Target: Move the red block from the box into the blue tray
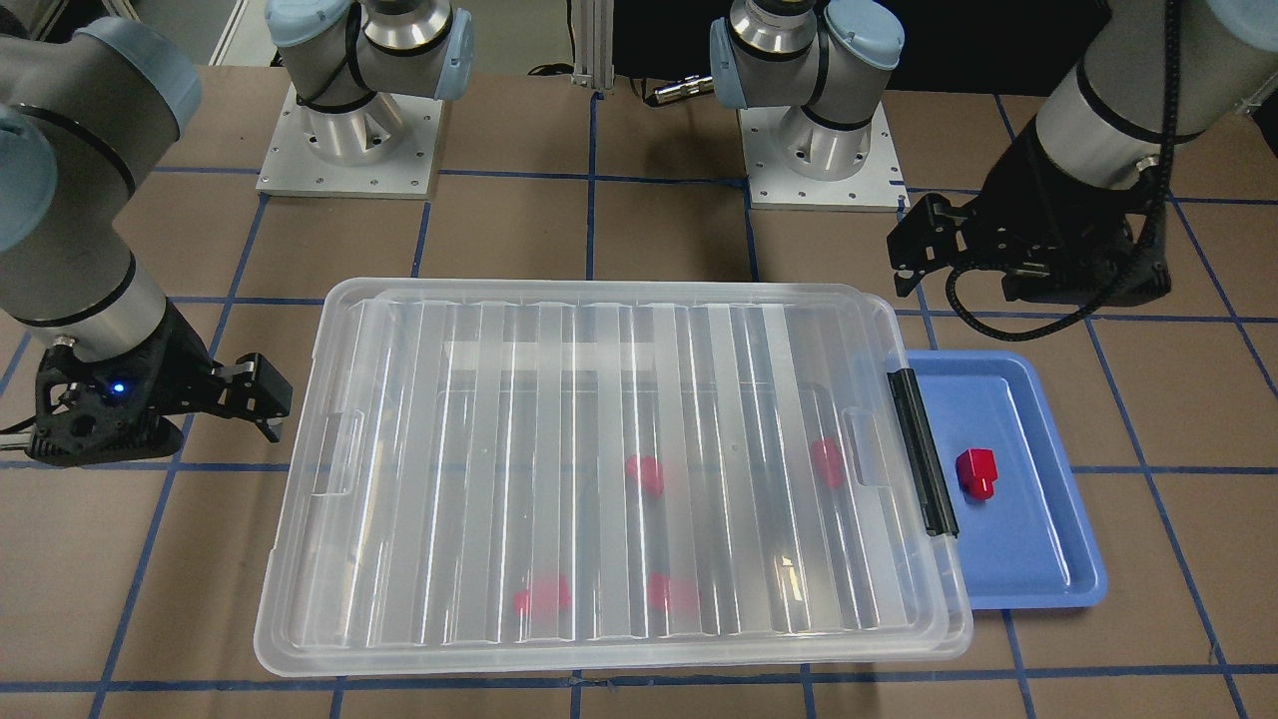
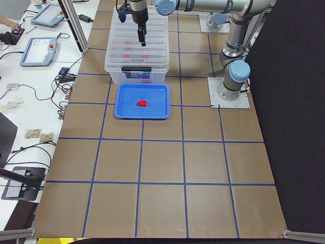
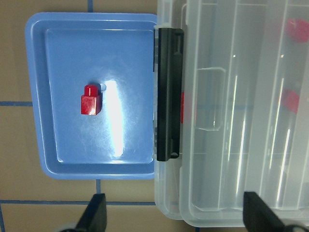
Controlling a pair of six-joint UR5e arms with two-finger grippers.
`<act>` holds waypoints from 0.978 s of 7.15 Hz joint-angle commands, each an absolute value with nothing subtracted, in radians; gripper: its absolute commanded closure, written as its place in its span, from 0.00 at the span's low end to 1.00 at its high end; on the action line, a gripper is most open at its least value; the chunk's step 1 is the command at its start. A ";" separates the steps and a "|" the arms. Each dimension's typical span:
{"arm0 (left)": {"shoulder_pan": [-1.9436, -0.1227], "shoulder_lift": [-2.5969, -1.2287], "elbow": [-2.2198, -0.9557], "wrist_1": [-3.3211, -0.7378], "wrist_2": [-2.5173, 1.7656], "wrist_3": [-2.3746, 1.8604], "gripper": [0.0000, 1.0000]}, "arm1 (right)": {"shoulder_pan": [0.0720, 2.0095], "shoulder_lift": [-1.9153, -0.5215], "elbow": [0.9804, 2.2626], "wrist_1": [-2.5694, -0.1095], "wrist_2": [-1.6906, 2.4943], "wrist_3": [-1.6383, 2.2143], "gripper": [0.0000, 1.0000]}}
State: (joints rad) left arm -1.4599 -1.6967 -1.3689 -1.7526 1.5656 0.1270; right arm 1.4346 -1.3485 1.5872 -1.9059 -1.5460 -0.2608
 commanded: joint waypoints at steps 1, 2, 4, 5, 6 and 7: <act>-1.486 -1.669 -1.417 -1.746 1.557 0.123 0.00 | 1.436 -1.408 1.502 -1.774 -1.552 -0.227 0.00; -1.523 -1.661 -1.431 -1.747 1.562 0.120 0.00 | 1.445 -1.457 1.456 -1.670 -1.549 -0.142 0.00; -1.549 -1.649 -1.460 -1.733 1.565 0.089 0.00 | 1.491 -1.525 1.443 -1.592 -1.551 -0.010 0.00; -1.539 -1.643 -1.457 -1.733 1.565 0.094 0.00 | 1.544 -1.522 1.445 -1.592 -1.552 0.080 0.00; -1.531 -1.643 -1.463 -1.733 1.569 0.094 0.00 | 1.598 -1.517 1.447 -1.606 -1.554 0.145 0.00; -1.529 -1.640 -1.466 -1.735 1.575 0.095 0.00 | 1.608 -1.510 1.445 -1.611 -1.554 0.149 0.00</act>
State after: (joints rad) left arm -1.5337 -1.6433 -1.4621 -1.7341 1.5692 0.0936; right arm 1.5755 -1.5152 1.4457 -1.6042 -1.5532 0.1105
